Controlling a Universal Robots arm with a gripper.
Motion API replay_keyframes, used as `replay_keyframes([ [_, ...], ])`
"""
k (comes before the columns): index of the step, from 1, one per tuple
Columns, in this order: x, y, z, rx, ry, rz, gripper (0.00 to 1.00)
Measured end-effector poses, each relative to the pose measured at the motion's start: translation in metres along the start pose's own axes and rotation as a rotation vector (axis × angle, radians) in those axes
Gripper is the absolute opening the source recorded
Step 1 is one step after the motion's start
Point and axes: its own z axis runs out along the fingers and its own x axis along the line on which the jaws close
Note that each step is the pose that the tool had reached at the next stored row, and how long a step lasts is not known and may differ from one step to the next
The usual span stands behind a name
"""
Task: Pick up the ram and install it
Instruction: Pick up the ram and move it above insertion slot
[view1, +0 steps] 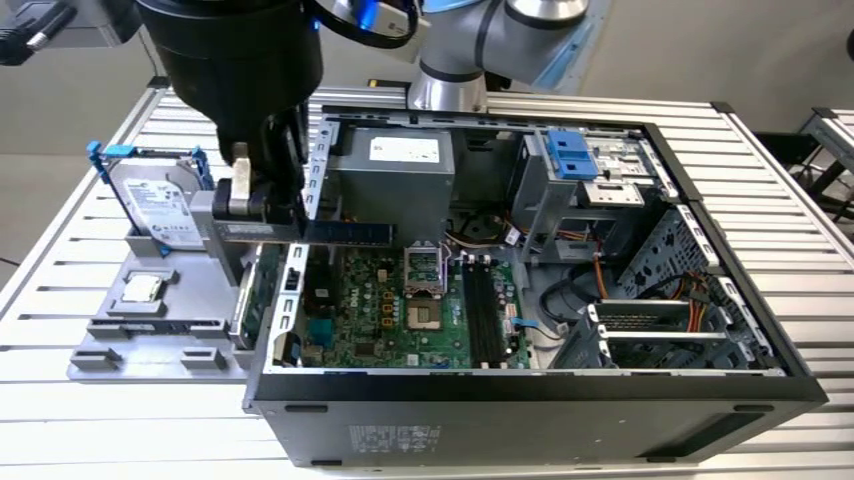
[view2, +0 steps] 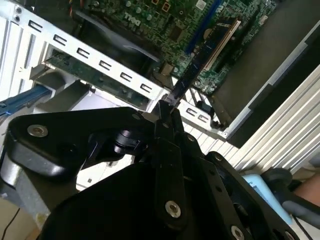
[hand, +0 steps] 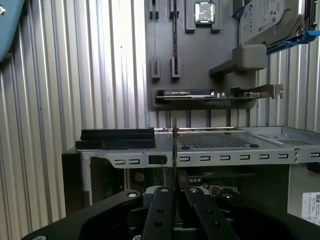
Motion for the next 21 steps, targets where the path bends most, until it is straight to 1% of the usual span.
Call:
replay_keyframes([
  [21,-0.0023,-0.0511,0.0003,0.0,0.0,0.0,0.0],
])
